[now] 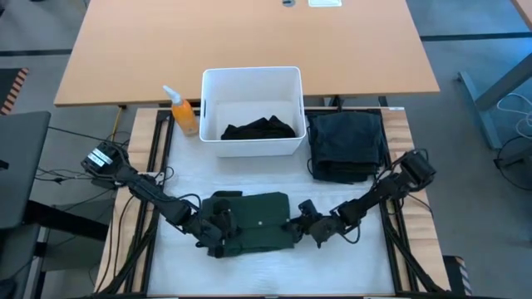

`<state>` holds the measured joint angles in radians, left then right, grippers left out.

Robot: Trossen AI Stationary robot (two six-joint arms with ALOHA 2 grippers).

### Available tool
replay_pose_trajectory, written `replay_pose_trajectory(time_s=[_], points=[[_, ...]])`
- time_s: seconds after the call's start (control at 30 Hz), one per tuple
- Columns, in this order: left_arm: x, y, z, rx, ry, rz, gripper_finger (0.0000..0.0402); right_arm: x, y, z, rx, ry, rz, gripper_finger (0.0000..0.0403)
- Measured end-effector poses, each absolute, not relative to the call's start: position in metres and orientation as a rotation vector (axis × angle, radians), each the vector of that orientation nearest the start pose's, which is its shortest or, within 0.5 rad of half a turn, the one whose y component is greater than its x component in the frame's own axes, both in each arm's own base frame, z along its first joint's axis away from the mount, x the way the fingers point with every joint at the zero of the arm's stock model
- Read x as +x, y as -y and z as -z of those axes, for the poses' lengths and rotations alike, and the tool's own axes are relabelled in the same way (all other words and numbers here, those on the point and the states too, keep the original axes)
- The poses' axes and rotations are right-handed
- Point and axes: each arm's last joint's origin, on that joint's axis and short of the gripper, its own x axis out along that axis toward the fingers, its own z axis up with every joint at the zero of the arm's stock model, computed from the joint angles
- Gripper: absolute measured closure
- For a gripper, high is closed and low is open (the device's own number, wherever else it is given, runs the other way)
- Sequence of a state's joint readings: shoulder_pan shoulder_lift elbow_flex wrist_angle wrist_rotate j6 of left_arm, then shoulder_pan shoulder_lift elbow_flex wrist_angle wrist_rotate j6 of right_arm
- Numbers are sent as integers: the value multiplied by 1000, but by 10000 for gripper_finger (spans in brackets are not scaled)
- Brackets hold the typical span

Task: Fold laundry
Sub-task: Stack the green polo on top of the black shorts

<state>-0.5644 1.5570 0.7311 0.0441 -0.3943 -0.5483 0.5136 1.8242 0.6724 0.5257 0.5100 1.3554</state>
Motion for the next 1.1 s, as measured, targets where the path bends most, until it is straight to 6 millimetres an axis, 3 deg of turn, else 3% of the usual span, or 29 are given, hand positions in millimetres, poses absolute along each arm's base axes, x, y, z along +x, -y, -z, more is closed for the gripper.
replay_pose_trajectory(time_s=[0.1,0.27,0.4,0.53,0.7,0.83,0.97,1.1], points=[[253,148,-161,-182,-724,-31,402,286,-142,-108,970,-429,327,225],[252,147,-160,-185,-737,-36,402,288,-137,-122,876,-430,276,371],[252,147,-159,-184,-745,-30,402,287,-132,-148,903,-465,153,369],[251,148,-162,-194,-754,12,402,278,-128,-168,937,-682,3,368],[251,151,-174,-206,-710,108,402,254,-132,-174,995,-1026,41,370],[254,157,-185,-201,-608,194,402,246,-141,-180,1008,-1074,46,365],[256,159,-190,-166,-550,227,402,244,-150,-193,915,-1110,11,371],[259,156,-190,-156,-547,217,402,245,-157,-229,715,-1179,-37,371]])
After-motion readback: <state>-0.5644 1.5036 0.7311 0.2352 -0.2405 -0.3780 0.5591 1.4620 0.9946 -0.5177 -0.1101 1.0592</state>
